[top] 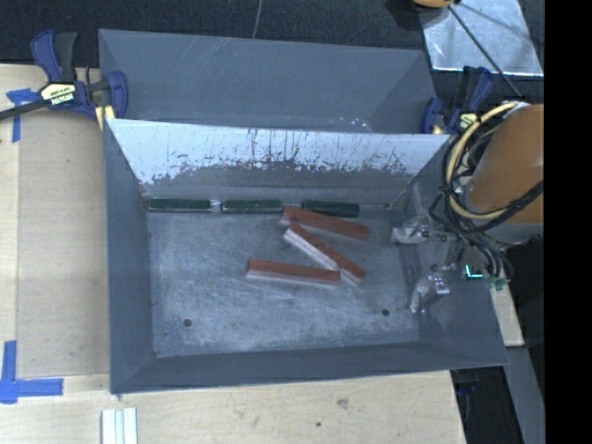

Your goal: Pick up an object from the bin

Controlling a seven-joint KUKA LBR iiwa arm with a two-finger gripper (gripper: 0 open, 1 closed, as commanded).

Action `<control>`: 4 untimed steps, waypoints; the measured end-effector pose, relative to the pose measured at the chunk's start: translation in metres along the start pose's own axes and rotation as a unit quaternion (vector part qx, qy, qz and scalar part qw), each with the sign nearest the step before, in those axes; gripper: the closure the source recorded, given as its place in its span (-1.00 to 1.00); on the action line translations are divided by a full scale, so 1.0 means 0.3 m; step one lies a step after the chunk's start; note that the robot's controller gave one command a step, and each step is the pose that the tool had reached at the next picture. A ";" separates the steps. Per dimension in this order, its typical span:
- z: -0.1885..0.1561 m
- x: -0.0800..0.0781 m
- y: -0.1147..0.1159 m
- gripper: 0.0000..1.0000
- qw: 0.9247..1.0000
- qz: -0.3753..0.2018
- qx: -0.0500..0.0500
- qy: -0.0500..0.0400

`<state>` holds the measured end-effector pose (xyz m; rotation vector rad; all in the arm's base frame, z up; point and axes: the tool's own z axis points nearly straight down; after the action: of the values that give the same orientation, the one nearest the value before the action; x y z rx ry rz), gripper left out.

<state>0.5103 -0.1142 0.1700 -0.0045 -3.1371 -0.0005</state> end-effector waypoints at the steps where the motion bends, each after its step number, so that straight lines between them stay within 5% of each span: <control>1: -0.012 -0.007 0.001 -1.00 1.000 -0.001 0.001 -0.004; 2: 0.180 -0.096 0.217 -1.00 1.000 -0.026 0.001 -0.006; 4: 0.217 -0.123 0.428 -1.00 1.000 -0.014 0.001 -0.004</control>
Offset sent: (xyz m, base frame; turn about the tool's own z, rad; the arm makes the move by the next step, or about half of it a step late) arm 0.0453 0.1160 -0.1000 -0.0943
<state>0.5473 0.0141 0.1048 0.0394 -3.1454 0.0014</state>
